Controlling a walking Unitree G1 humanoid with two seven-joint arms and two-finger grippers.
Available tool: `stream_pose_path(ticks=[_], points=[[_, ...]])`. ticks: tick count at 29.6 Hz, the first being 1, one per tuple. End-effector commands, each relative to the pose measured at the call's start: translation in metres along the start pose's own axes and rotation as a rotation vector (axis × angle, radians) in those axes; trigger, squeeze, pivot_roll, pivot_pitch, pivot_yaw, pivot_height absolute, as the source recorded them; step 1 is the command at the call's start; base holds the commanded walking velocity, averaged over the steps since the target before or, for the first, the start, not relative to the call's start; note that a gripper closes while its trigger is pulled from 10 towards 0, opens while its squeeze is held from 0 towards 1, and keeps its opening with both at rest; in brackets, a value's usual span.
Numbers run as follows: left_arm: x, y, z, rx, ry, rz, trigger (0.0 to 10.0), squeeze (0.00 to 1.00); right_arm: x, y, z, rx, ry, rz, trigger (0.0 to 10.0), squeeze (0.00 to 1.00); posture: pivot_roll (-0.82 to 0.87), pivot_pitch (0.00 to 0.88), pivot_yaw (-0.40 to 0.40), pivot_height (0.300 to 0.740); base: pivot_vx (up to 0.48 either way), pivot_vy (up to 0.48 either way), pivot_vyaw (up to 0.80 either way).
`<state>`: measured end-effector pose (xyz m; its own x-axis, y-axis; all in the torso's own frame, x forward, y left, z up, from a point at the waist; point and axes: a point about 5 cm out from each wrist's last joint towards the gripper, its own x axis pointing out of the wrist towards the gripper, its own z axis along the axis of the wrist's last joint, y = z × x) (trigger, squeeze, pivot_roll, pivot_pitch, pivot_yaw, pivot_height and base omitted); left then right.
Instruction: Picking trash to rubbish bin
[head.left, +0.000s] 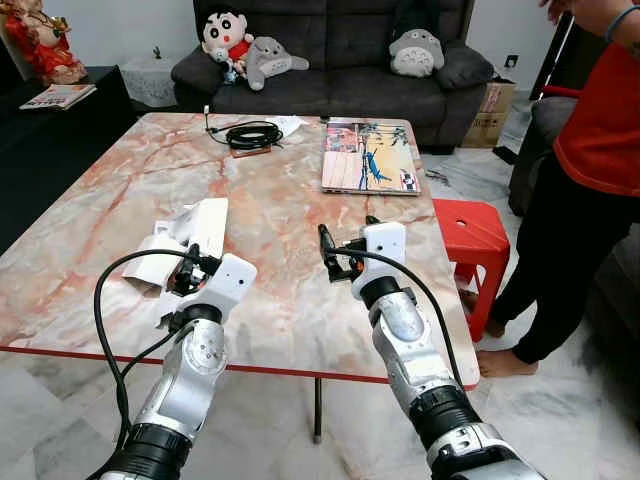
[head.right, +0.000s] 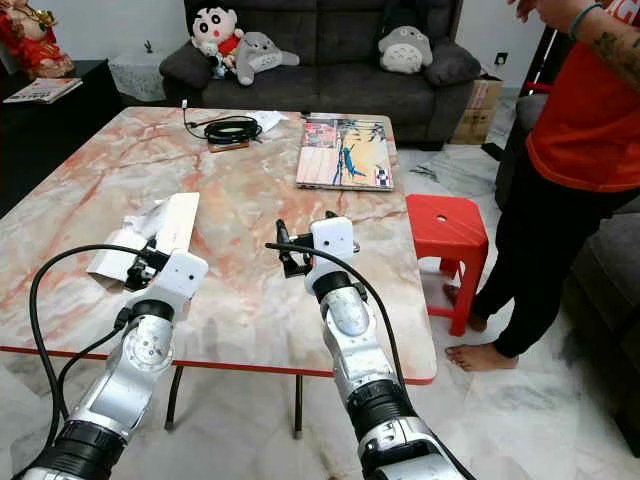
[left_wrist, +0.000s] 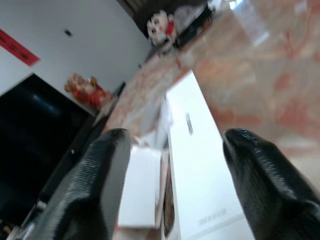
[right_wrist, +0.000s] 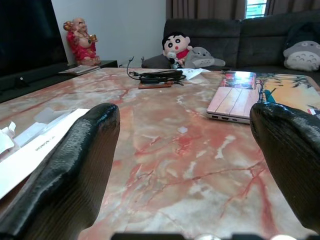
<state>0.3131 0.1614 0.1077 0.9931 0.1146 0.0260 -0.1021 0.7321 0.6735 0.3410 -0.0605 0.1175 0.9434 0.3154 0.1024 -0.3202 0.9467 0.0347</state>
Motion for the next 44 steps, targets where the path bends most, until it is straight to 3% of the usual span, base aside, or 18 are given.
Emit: stream_pose_path(ticks=[1,5,6,7,18,30,37,44], points=[[0.0,-0.005,-0.003,0.023,0.023,-0.048,10.0,1.0,0.001,0.002,0.001,0.003,0.004,0.01,10.0,0.0,-0.01,0.0,-0.005,0.74,0.0,0.0,0.0],[-0.002,-0.015,0.004,0.037,-0.022,-0.131,10.0,1.0,0.001,0.002,0.001,0.002,0.003,0.012,10.0,0.0,-0.01,0.0,-0.006,0.74,0.0,0.0,0.0],[-0.002,-0.018,0.004,0.068,-0.021,-0.151,10.0,0.9,0.001,0.002,0.001,0.002,0.003,0.013,10.0,0.0,-0.01,0.0,-0.006,0.74,0.0,0.0,0.0],[-0.002,-0.018,0.003,0.079,-0.02,-0.154,10.0,0.0,0.001,0.002,0.001,0.002,0.002,0.014,10.0,0.0,-0.01,0.0,-0.006,0.74,0.0,0.0,0.0],[0.001,-0.013,-0.009,0.183,0.071,-0.14,10.0,0.0,0.001,0.003,0.0,0.004,0.003,0.022,10.0,0.0,0.0,0.0,-0.005,0.74,0.0,0.0,0.0],[-0.001,-0.015,-0.016,0.216,0.136,-0.162,10.0,0.0,0.001,0.004,0.0,0.006,0.002,0.027,10.0,0.0,-0.01,0.0,-0.003,0.74,0.0,0.0,0.0],[-0.001,-0.006,-0.027,0.254,0.207,-0.128,10.0,0.0,0.001,0.005,0.0,0.009,0.002,0.028,10.0,0.0,0.0,0.0,-0.001,0.74,0.0,0.0,0.0],[0.0,-0.003,-0.027,0.256,0.215,-0.11,10.0,0.0,0.001,0.006,0.0,0.011,-0.001,0.03,10.0,0.0,0.0,0.0,-0.002,0.74,0.0,0.0,0.0]])
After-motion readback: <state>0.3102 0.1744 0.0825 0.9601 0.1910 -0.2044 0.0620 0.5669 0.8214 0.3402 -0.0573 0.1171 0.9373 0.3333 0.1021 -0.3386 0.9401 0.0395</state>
